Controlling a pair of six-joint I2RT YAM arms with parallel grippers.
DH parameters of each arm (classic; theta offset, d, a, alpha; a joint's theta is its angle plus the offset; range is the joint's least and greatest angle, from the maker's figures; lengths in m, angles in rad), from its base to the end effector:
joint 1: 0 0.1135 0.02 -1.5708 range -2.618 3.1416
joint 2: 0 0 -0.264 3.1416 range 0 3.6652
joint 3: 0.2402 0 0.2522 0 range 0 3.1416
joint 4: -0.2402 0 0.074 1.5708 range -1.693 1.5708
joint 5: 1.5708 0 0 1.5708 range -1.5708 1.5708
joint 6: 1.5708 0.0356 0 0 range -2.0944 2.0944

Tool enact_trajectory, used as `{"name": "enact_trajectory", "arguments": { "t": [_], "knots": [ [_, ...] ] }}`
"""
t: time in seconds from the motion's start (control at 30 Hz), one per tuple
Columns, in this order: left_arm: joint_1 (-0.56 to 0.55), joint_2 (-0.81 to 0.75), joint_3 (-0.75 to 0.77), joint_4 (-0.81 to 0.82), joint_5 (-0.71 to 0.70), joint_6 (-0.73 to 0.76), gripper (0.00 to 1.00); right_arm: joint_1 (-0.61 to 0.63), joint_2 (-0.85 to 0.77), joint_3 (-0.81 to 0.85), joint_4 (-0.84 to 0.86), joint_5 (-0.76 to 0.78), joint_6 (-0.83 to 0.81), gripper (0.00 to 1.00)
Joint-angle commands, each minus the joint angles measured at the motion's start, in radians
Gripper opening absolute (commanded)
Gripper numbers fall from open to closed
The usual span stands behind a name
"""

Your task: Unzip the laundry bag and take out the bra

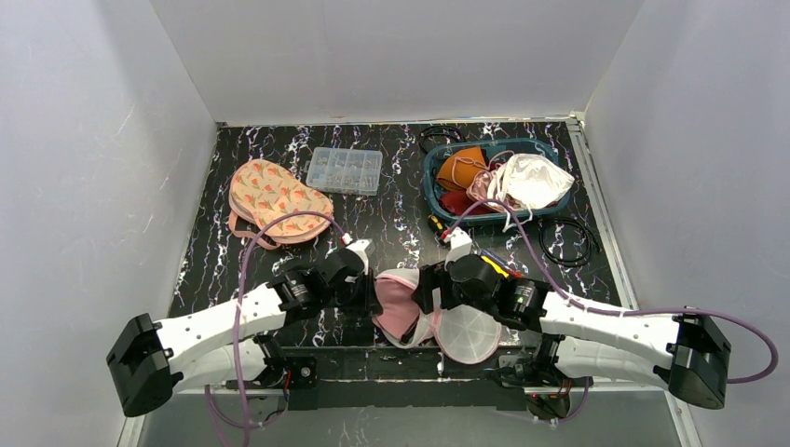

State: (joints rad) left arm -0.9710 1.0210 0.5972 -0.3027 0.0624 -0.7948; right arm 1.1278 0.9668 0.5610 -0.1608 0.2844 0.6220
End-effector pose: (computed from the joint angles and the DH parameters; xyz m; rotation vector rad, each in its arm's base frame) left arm 0.1178 -0.1762 0.2198 0.2547 2.4852 -0.9163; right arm 0.0991 0.1855 0.2312 -0.3820 2.1677 0.7232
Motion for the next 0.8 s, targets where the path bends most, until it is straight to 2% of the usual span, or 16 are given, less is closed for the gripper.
{"name": "enact_trajectory", "arguments": {
  "t": [0.0, 0.13, 0.23, 0.53, 0.77],
  "knots": [
    [-0.005, -0.069, 0.07, -0.085, -0.009, 0.046, 0.0, 0.013, 0.043, 0.071, -0.008, 0.01, -0.086, 0.91],
    [-0.005, -0.11, 0.107, -0.149, -0.007, 0.063, 0.0, 0.027, 0.093, 0.12, -0.058, 0.121, -0.094, 0.84],
    [-0.005, -0.144, 0.141, -0.211, -0.004, 0.082, 0.0, 0.027, 0.055, 0.107, -0.03, 0.156, -0.076, 0.81],
    [-0.005, -0.2, 0.302, -0.427, -0.021, 0.183, 0.0, 0.027, -0.048, 0.147, -0.082, 0.084, -0.079, 0.95],
    [-0.005, -0.239, 0.383, -0.446, -0.014, 0.228, 0.0, 0.027, -0.143, 0.206, -0.092, 0.009, -0.057, 0.97]
  ]
}}
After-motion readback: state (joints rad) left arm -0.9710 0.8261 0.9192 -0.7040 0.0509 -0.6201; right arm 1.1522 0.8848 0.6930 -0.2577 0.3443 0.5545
